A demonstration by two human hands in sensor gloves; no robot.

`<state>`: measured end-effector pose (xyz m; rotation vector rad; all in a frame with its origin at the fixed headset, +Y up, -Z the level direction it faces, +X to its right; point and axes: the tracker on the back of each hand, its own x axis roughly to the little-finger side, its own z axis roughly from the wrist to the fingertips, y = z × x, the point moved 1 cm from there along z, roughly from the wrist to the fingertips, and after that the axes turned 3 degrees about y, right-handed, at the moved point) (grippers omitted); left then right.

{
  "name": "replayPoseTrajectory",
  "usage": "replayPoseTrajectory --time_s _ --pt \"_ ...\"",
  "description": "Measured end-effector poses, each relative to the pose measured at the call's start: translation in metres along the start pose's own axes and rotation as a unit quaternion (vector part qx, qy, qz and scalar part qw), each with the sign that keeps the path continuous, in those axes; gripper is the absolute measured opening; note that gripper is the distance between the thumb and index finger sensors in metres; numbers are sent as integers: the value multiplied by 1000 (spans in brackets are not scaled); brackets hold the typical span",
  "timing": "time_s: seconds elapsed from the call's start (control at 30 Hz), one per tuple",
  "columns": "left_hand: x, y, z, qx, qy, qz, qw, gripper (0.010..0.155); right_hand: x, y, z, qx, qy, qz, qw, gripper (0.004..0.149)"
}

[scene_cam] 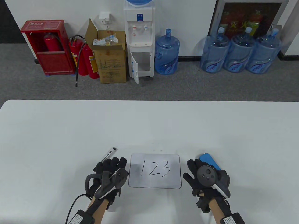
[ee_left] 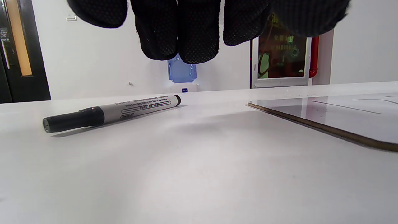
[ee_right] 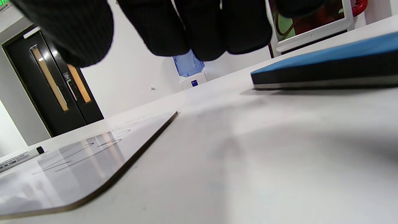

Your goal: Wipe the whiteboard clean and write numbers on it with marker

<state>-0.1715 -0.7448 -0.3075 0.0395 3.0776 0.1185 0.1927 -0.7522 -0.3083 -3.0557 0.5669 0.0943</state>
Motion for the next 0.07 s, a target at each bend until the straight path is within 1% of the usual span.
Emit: replayPoseTrajectory --time_s 0.07 --pt "1 0 0 2 1 0 1000 64 1 1 0 -2 2 -3 1000 70"
